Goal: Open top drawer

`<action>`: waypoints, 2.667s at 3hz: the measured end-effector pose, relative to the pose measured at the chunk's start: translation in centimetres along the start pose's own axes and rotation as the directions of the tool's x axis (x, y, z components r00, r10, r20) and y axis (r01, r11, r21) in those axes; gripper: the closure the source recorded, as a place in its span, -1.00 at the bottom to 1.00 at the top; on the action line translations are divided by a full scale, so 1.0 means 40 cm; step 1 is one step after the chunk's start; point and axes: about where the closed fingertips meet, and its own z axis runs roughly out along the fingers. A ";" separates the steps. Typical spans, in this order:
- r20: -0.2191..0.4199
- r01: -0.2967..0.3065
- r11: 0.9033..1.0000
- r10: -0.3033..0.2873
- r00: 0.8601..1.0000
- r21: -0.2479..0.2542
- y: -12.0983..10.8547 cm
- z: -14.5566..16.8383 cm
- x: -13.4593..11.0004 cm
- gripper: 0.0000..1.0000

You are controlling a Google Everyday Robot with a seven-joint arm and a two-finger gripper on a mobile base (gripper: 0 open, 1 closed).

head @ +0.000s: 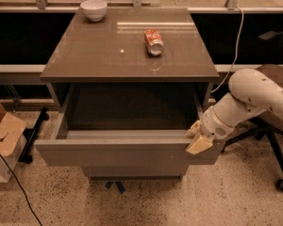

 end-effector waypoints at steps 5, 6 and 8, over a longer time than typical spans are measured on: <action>-0.057 -0.021 0.994 0.015 0.998 -0.104 0.119 0.052 0.037 -1.00; -0.077 -0.040 0.989 0.029 0.997 -0.144 0.184 0.062 0.054 -0.56; -0.079 -0.061 0.985 0.049 0.996 -0.163 0.218 0.071 0.066 -0.14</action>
Offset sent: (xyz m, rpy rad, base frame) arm -0.0004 0.0012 -0.0014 0.0007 0.0030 0.0026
